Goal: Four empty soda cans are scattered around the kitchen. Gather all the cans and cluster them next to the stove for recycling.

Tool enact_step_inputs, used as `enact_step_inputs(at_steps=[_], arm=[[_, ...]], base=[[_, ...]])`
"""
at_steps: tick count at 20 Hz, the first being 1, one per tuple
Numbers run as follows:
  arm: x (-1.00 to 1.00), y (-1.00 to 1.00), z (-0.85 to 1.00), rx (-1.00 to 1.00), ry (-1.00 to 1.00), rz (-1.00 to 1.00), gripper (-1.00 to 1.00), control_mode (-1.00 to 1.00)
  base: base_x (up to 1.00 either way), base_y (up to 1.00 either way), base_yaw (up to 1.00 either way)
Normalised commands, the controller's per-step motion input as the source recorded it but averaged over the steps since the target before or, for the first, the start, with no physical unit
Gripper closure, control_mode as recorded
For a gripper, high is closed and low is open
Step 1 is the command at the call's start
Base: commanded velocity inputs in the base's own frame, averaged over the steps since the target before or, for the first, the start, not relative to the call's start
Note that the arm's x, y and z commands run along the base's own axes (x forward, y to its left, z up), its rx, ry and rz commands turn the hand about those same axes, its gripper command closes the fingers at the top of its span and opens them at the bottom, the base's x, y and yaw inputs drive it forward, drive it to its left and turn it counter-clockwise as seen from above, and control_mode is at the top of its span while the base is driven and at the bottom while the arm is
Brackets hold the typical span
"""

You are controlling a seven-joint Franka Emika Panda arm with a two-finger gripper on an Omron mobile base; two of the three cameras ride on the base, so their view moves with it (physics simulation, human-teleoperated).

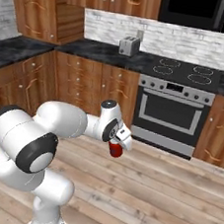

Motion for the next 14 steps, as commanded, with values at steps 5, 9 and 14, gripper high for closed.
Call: enact_step_inputs(at_steps=[5,9,14], arm=[[0.00,0.00,0.00,0.00,0.00,0.00,1.00,1.00],[0.00,0.00,0.00,0.00,0.00,0.00,1.00,1.00],[0.00,0.00,0.00,0.00,0.00,0.00,1.00,1.00]], base=[[0.38,-0.54,0.03],[0.38,-0.53,0.04],[0.37,-0.53,0.04]])
